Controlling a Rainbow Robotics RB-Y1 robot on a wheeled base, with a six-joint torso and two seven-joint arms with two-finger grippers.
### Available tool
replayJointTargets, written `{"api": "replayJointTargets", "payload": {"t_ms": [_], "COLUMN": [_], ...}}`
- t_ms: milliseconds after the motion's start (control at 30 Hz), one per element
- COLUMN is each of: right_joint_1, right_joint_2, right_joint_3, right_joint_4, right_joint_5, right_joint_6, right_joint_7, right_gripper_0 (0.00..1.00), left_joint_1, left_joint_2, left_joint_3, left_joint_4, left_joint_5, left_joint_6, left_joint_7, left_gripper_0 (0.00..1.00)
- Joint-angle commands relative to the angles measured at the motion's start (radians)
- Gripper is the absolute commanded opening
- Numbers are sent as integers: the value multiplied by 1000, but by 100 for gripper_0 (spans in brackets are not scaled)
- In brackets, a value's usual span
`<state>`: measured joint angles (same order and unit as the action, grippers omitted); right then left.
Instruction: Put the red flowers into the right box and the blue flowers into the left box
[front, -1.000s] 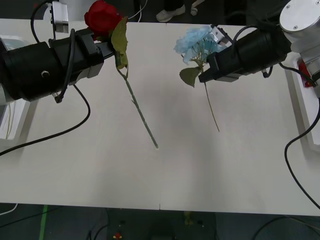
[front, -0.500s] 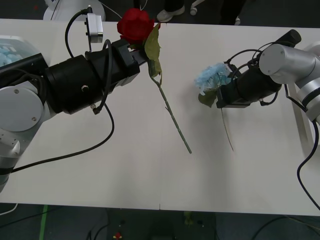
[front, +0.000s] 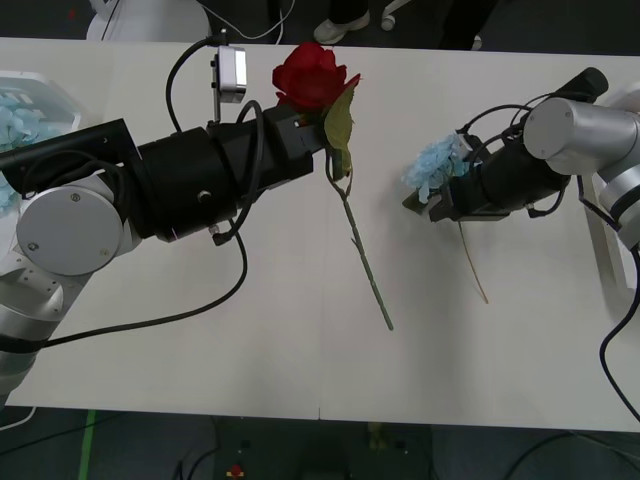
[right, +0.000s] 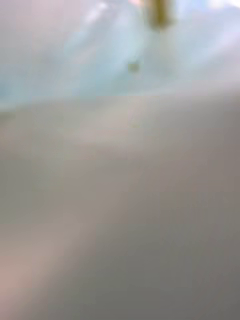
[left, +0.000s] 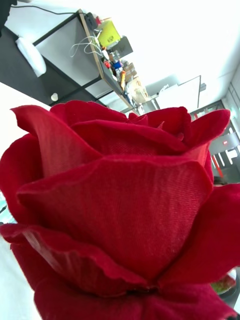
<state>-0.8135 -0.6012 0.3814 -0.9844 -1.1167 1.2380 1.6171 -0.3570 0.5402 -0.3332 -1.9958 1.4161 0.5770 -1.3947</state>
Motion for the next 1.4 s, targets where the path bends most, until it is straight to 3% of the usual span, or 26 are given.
{"api": "replayJointTargets", "payload": {"t_ms": [33,433,667,1000,1400], "right_joint_1": [7,145,229,401,433], "right_joint_2": [-118,-330,-393,-402,-287], "right_joint_3": [8,7,-4,-70,-33], "right_joint_4": [-45,-361,-485,-729,-846], "right_joint_5": [-170,-572,-790,-798,-736], "right_joint_6": [28,64,69,70,-28], "right_joint_7": [133,251,262,259,248], "right_gripper_0": [94,97,97,97,97], "left_joint_1": [-51,-57,-57,-57,-57], "left_joint_2": [-17,-37,-37,-37,-43], "left_joint_3": [-10,-10,-10,-10,-10], "left_joint_4": [-11,-6,-6,-6,0], "left_joint_5": [-25,-97,-101,-111,-114], "left_joint_6": [-17,-17,-28,-31,-31], "left_joint_7": [-9,2,6,22,29], "left_gripper_0": [0,0,0,0,0]}}
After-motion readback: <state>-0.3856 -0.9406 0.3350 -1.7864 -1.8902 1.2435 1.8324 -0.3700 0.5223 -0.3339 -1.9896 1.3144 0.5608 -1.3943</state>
